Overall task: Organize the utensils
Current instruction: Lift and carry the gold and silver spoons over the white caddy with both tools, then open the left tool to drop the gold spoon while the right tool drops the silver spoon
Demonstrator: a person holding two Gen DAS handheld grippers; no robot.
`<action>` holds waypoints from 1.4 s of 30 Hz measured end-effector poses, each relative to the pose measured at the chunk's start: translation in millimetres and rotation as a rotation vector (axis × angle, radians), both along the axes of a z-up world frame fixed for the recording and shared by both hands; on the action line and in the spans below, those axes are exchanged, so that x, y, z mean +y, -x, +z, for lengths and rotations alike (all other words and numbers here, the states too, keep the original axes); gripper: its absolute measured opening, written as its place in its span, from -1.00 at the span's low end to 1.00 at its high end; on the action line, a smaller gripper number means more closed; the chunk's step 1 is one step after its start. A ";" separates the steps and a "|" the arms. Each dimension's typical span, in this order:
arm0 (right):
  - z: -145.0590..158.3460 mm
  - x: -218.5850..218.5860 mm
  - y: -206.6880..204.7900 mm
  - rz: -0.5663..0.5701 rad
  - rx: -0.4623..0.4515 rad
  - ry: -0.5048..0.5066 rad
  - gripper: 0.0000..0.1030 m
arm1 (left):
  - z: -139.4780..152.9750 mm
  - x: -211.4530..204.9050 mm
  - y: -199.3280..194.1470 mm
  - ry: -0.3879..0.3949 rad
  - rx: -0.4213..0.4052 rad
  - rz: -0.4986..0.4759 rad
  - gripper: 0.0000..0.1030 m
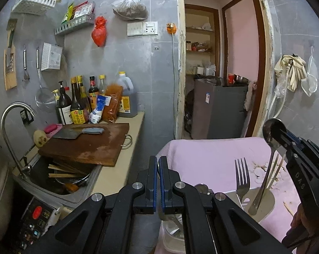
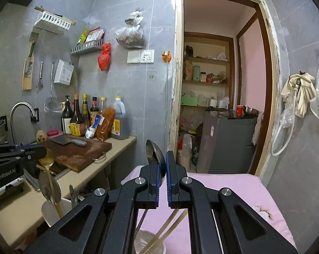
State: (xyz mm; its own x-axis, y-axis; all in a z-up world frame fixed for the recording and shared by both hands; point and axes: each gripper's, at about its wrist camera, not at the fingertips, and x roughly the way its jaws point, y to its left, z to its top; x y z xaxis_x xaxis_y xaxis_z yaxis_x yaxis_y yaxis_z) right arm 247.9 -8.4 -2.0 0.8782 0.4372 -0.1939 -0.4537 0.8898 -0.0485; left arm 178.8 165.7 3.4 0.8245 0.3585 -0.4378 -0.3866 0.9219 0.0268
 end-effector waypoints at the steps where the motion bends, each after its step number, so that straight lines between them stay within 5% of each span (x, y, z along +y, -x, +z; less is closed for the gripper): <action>1: -2.6 0.8 -0.6 -0.001 0.004 0.004 -0.90 | -1.9 -2.6 -0.7 -0.016 0.000 -0.001 -0.94; 4: -6.9 1.8 -3.0 0.000 0.018 0.005 -0.90 | -5.5 -11.8 -2.0 -0.078 0.003 0.005 -0.94; 13: -13.6 1.2 -7.6 0.008 0.046 -0.007 -0.89 | -3.9 -10.8 -6.2 -0.082 0.024 -0.007 -0.94; 19: -17.4 -1.5 -7.6 0.033 0.087 -0.014 -0.85 | -10.2 -4.0 -7.8 0.034 0.046 -0.043 -0.90; 25: -14.5 -13.4 -3.2 0.044 0.099 -0.056 -0.33 | -15.5 4.6 -5.5 0.168 0.041 -0.077 -0.88; 29: -7.6 -20.5 -1.7 0.041 0.094 -0.068 -0.32 | -19.6 10.1 -2.8 0.245 0.031 -0.074 -0.83; 35: 8.6 -45.5 4.5 0.013 0.072 -0.103 0.07 | -12.9 6.2 3.7 0.294 -0.025 -0.081 -0.42; 42: 21.6 -91.6 11.5 -0.043 0.062 -0.146 0.48 | 1.0 -24.7 7.1 0.276 -0.081 -0.102 0.45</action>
